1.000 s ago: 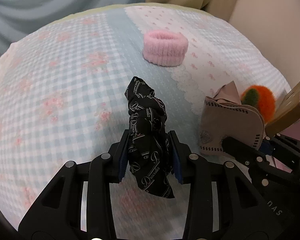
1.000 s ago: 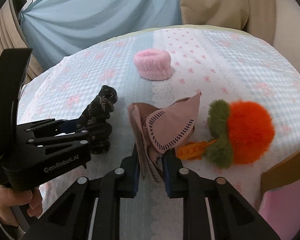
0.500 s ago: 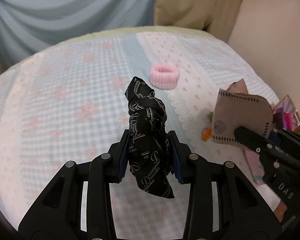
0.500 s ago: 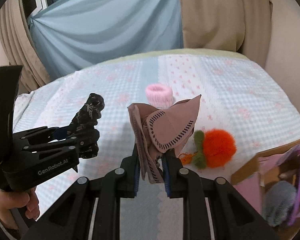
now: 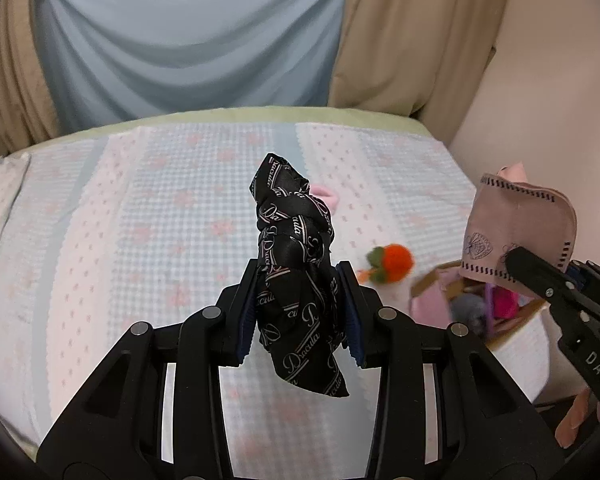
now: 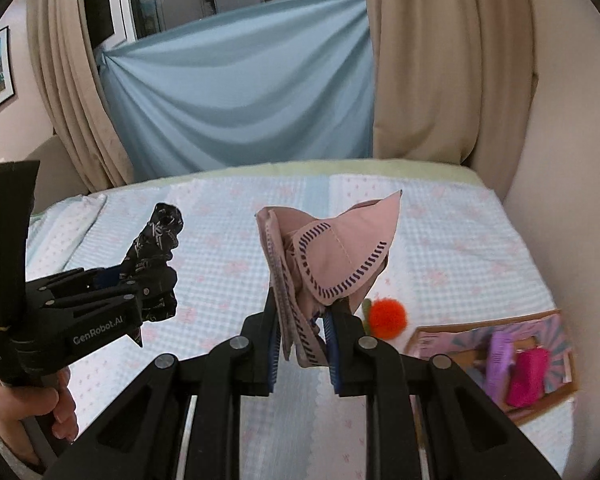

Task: Organize soft objects
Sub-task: 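Carry the black cloth and pink mask over the cardboard box and release both, then withdraw both grippers from the box back over the bed, then grasp the pink scrunchie with the left gripper while the right gripper grasps the orange pompom, then lift the pink scrunchie and orange pompom and lower both into the box, then open both grippers and withdraw them from the box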

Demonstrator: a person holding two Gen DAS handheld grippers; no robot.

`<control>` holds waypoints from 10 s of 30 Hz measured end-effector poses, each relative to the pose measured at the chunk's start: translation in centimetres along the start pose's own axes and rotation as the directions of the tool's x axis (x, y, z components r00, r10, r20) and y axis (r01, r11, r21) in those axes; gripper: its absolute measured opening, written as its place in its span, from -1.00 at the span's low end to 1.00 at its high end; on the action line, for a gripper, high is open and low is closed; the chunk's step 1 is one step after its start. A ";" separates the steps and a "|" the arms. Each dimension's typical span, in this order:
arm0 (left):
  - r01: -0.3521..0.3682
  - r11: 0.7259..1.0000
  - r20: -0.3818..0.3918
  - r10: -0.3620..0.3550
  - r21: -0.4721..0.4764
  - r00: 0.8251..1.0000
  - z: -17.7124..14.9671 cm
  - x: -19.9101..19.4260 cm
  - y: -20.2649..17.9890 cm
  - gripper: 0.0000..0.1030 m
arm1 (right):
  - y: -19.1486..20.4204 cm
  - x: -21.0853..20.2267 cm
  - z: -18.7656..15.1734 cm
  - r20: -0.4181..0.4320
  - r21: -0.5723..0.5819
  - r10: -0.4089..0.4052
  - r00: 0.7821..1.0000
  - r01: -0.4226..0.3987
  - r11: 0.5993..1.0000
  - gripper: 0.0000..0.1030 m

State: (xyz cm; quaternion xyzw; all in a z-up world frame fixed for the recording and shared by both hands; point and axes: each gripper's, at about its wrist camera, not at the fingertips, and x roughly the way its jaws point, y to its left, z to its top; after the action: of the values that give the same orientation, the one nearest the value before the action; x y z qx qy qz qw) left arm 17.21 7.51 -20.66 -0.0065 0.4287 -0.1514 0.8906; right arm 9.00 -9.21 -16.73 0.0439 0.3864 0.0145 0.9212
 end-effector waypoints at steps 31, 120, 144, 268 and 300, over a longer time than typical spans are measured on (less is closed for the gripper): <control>0.144 0.987 -0.158 -0.131 0.071 0.979 -1.9 3.2 -27.5 -0.35 | -25.5 -8.0 -2.2 -0.184 0.123 -0.077 0.980 0.101 0.987 -0.65; -0.069 0.998 0.119 0.069 -0.006 0.990 1.7 -12.1 -12.7 0.99 | -13.1 -11.8 3.8 -0.056 0.083 -0.032 0.998 0.036 0.996 1.00; -0.007 0.999 -0.075 0.009 0.032 0.997 8.4 6.9 -1.4 0.99 | -9.5 10.8 4.3 -0.301 0.226 0.023 0.953 0.048 0.973 1.00; 0.097 0.990 -0.269 -0.066 0.105 0.961 -4.7 13.8 -29.9 -0.32 | -32.1 3.0 -4.9 -0.453 0.262 0.017 0.891 0.115 0.958 -0.24; 0.078 0.995 -0.339 -0.053 0.062 0.939 -6.0 17.1 -29.1 0.99 | -34.5 8.2 -6.6 -0.500 0.281 0.024 0.866 0.135 0.950 0.95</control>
State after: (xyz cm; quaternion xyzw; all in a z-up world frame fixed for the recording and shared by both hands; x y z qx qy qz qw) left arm 14.96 -24.30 -33.39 0.0383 0.5683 -0.1958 0.7983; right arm 9.83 -42.61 -30.35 0.1696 0.6091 -0.0615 0.7723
